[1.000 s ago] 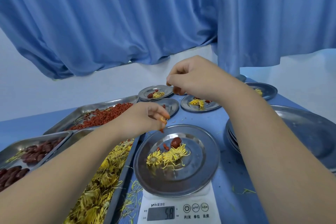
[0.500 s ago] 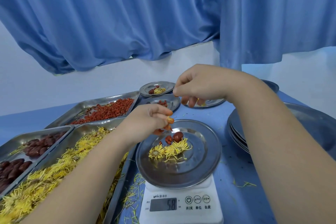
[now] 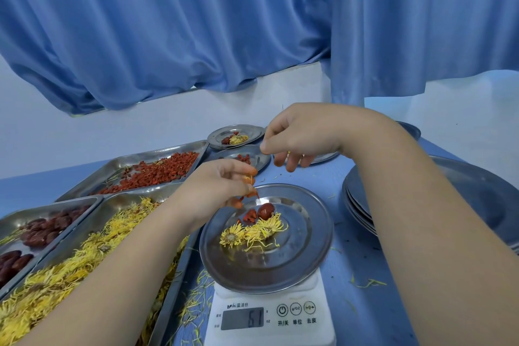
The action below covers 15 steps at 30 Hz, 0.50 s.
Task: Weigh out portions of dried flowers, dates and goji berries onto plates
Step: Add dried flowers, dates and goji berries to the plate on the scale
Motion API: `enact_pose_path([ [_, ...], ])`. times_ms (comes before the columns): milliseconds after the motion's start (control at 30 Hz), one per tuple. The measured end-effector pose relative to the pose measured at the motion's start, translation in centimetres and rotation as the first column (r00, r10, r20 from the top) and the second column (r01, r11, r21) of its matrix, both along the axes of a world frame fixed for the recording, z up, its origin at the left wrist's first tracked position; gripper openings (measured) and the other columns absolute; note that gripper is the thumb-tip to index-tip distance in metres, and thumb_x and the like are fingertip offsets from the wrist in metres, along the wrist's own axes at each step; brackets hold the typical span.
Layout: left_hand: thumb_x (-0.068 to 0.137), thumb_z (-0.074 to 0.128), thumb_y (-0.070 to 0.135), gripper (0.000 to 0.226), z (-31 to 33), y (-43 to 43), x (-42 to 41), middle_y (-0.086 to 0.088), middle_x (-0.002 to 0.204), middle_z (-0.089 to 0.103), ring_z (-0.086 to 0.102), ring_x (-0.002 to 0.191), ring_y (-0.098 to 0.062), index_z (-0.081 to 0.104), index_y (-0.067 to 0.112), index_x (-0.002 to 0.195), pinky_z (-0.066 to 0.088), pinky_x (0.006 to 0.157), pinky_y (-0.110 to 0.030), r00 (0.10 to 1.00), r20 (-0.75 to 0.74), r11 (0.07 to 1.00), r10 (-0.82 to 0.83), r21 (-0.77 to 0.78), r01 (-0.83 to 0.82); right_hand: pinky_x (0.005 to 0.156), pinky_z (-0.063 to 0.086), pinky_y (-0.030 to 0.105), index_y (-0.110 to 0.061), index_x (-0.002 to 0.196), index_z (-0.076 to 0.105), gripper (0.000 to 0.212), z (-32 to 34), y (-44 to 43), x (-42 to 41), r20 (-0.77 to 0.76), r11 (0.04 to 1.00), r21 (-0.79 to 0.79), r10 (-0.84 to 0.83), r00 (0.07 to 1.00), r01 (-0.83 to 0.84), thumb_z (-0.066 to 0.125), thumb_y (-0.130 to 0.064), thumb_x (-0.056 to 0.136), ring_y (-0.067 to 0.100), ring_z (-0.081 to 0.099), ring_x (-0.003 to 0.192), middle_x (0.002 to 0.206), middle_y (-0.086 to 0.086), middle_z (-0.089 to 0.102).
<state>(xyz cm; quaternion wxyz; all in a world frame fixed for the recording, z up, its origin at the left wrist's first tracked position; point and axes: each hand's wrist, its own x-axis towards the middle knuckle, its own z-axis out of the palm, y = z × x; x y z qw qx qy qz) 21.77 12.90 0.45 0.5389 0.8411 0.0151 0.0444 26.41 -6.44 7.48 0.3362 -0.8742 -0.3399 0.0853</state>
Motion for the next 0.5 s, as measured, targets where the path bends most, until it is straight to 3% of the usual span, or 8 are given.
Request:
enact_pose_path([
  [100,0.086,0.064,-0.006,0.026,-0.02,-0.02,0.09,-0.007,0.089,0.071,0.074,0.087,-0.022,0.067,0.011,0.106,0.053,0.054,-0.021,1.0,0.018,0.998,-0.012,-0.056,0.013,0.072,0.059,0.031,-0.019,0.085,0.065,0.017,0.02,0.0,-0.1,-0.004,1.0,-0.005,0.001,1.0,-0.002,0.057,-0.032,0.091,0.016,0.072,0.076,0.084,0.001,0.071],
  [200,0.089,0.06,-0.007,0.028,-0.1,0.16,0.14,-0.004,0.09,0.073,0.074,0.082,-0.024,0.067,0.013,0.107,0.057,0.06,-0.025,0.999,0.013,0.994,-0.036,-0.099,0.037,0.073,0.058,0.032,-0.017,0.086,0.064,0.017,0.04,-0.01,-0.18,-0.013,1.0,-0.013,0.002,1.0,-0.002,0.057,-0.031,0.092,0.018,0.072,0.079,0.087,0.003,0.071],
  [367,0.088,0.062,-0.005,0.031,-0.22,0.16,0.06,0.0,0.084,0.073,0.071,0.072,-0.015,0.068,0.019,0.106,0.056,0.061,-0.023,0.998,0.052,1.0,-0.029,-0.01,0.029,0.074,0.057,0.032,-0.018,0.085,0.062,0.016,0.02,-0.07,-0.28,-0.033,0.999,-0.039,0.005,0.999,-0.006,0.056,-0.031,0.092,0.019,0.072,0.082,0.09,0.005,0.071],
  [500,0.085,0.071,0.009,0.031,-0.07,0.18,-0.02,0.009,0.076,0.069,0.066,0.071,-0.01,0.065,0.025,0.111,0.052,0.063,-0.021,0.994,0.114,0.993,-0.008,0.119,-0.006,0.075,0.056,0.032,-0.018,0.088,0.063,0.016,-0.04,-0.03,-0.3,-0.052,0.998,-0.059,0.008,0.999,-0.011,0.057,-0.032,0.092,0.019,0.071,0.084,0.091,0.004,0.071],
])
